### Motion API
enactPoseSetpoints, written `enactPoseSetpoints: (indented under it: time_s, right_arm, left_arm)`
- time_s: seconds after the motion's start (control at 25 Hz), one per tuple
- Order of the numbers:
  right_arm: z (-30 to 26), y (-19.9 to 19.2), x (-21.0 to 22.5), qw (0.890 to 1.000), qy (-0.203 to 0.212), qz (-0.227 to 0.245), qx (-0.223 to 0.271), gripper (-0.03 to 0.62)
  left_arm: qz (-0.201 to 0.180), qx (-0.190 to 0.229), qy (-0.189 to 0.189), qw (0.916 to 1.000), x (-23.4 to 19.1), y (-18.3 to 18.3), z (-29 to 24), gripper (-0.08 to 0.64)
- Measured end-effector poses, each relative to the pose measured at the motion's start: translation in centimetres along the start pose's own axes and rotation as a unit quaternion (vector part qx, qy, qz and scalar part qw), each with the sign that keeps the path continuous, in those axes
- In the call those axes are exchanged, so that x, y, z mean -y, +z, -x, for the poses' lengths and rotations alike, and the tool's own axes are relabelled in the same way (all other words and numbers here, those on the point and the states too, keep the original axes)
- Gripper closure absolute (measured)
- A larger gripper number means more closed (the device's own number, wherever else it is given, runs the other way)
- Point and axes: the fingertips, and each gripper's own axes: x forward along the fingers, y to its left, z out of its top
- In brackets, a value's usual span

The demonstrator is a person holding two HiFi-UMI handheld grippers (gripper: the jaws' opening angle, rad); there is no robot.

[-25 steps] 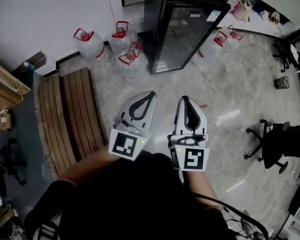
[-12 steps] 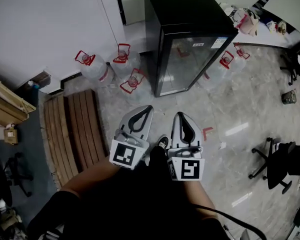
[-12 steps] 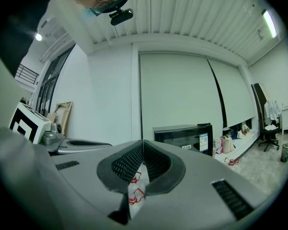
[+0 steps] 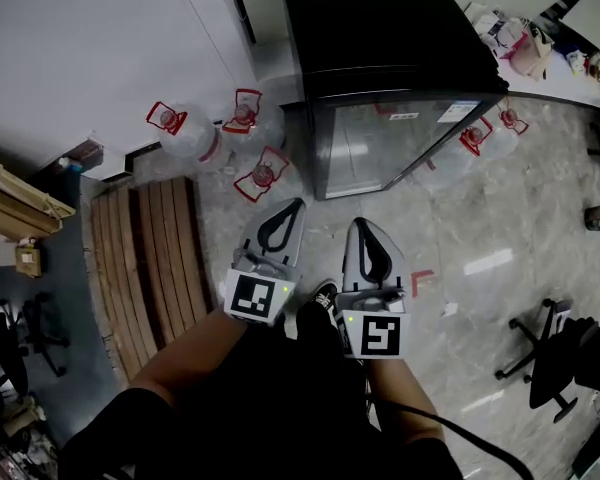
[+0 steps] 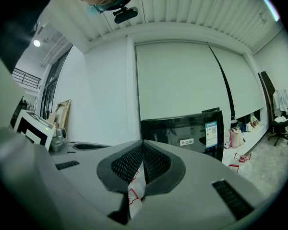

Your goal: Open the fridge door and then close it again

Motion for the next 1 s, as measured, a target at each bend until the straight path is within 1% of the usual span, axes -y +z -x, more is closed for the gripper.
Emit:
enactPoseSetpoints:
  time_s: [0.12, 0.24, 0.36, 0.4, 0.44, 0.48, 0.68, 0.84, 0.92, 1.0]
  right_arm:
    - [-2.4, -3.0, 1.6, 1.000, -0.013, -0.014, -0.017, 0.577]
    - [-3.9, -6.4, 2.5, 0.998, -0.030, -0.030, -0.037, 0.577]
    - [-4.6, -10.1, 2.8, 0.996, -0.047, -0.045, -0.060, 0.577]
    - [-4.9, -11.2, 2.8, 0.995, -0.050, -0.048, -0.068, 0.577]
    - [-5.1, -12.3, 2.7, 0.994, -0.053, -0.050, -0.075, 0.577]
    - [-5.2, -13.2, 2.8, 0.994, -0.057, -0.051, -0.081, 0.577]
    - [-5.2, -16.6, 3.3, 0.990, -0.072, -0.053, -0.107, 0.577]
    - [-4.9, -18.2, 4.0, 0.988, -0.080, -0.057, -0.123, 0.577]
    - [-4.8, -18.7, 4.3, 0.987, -0.082, -0.058, -0.125, 0.577]
    - [-4.8, -19.1, 4.5, 0.986, -0.084, -0.063, -0.126, 0.577]
  left_arm:
    - [0.008, -0.011, -0.004, 0.9999, -2.8, -4.4, -3.6, 0.554]
    - [0.010, -0.020, -0.032, 0.9993, -4.4, -8.4, -7.1, 0.552]
    - [0.012, -0.017, -0.054, 0.9983, -5.4, -11.1, -9.7, 0.552]
    - [0.015, -0.014, -0.060, 0.9980, -5.7, -11.8, -10.5, 0.526]
    - [0.017, -0.013, -0.065, 0.9976, -6.0, -12.4, -11.1, 0.483]
    - [0.019, -0.013, -0.070, 0.9973, -6.2, -13.1, -11.7, 0.480]
    - [0.029, 0.002, -0.090, 0.9955, -6.7, -14.7, -14.3, 0.458]
    - [0.015, 0.020, -0.107, 0.9940, -6.3, -14.4, -16.0, 0.449]
    - [0.015, 0.031, -0.108, 0.9935, -6.2, -14.2, -16.3, 0.453]
    - [0.008, 0.032, -0.108, 0.9936, -6.2, -14.4, -16.4, 0.456]
